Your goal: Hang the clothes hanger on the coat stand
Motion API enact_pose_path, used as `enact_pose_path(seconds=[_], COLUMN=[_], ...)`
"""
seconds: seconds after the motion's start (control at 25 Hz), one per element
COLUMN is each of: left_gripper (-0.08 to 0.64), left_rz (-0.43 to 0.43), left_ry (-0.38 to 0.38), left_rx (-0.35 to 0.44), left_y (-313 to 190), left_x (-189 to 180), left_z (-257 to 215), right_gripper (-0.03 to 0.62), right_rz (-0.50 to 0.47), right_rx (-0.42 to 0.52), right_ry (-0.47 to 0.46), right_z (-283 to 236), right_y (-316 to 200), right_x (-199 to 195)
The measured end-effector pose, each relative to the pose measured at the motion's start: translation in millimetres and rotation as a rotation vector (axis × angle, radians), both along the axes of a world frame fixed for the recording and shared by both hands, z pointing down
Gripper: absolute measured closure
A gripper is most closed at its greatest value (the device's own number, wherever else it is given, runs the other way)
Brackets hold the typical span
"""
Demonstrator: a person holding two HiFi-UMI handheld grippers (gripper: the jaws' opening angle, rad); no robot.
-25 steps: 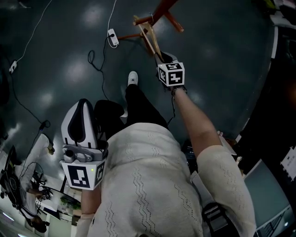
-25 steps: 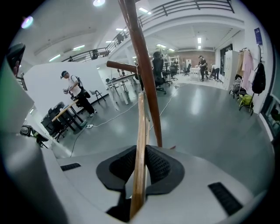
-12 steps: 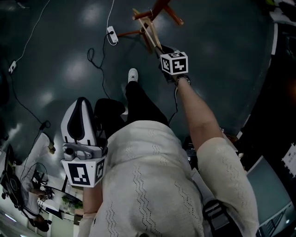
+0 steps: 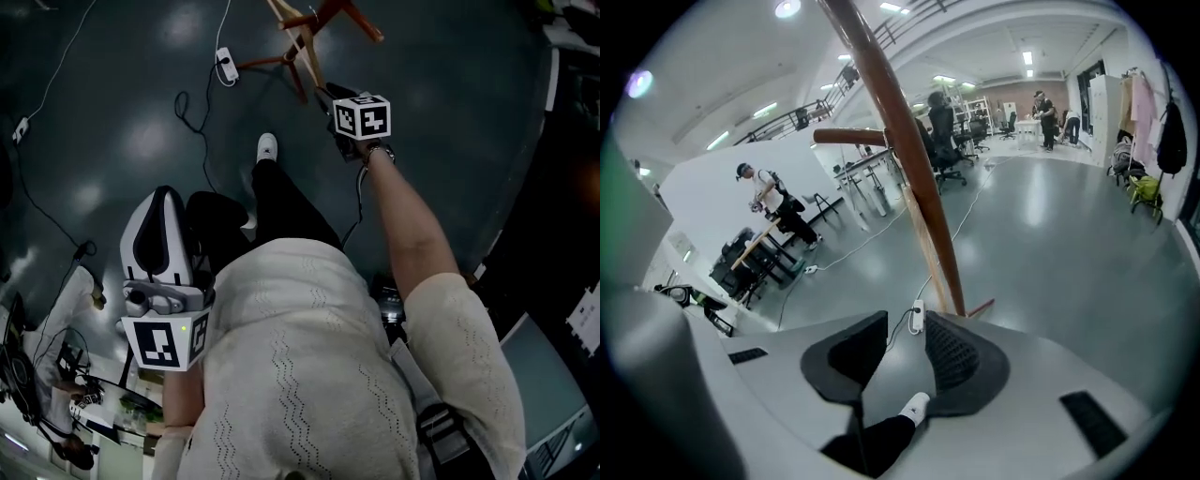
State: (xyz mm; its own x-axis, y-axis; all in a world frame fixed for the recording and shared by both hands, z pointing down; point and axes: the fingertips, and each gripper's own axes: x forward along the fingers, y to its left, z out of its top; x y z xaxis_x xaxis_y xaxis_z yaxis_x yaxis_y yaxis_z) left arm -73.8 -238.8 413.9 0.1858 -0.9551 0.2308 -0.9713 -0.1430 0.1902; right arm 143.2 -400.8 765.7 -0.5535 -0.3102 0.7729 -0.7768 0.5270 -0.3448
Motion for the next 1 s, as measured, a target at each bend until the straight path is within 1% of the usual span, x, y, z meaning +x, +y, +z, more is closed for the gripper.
enact_pose_path(seconds=[0.12, 0.24, 0.44, 0.6, 0.84, 1.0], left_gripper=[0.548, 0.548, 0.548, 0.548, 0.548, 0.548], left_rz=[-0.008, -0.014, 0.006, 0.009, 0.018, 0.031], left_ry=[-0.009, 0.008, 0.022, 0.026, 0.026, 0.026], left_rx=[0.005, -0.006, -0.008, 0.003, 0.036, 0.049], left_y=[5.3, 11.0, 14.0, 17.4, 18.2, 19.6], left_x=[-6.1, -12.1, -12.9, -18.0, -19.2, -15.4], left_z=[-0.5, 4.3, 9.3, 8.0, 2.3, 2.2], right_gripper=[0.459, 0.431, 0.394, 0.391, 0.391, 0.391], right_rz=[0.009, 0.002, 0.020, 0.015, 0.019, 0.017], right_rx=[0.001, 0.014, 0.005, 0.012, 0.007, 0.035], right_ry=[-0.001, 0.022, 0.048, 0.061, 0.056, 0.029], right_z=[-4.4, -8.1, -9.0, -16.4, -32.7, -49.1], right_y=[0.6, 0.0, -0.1, 4.8, 13.5, 20.8], right_x=[1.1, -0.4, 6.1, 10.5, 24.3, 29.7])
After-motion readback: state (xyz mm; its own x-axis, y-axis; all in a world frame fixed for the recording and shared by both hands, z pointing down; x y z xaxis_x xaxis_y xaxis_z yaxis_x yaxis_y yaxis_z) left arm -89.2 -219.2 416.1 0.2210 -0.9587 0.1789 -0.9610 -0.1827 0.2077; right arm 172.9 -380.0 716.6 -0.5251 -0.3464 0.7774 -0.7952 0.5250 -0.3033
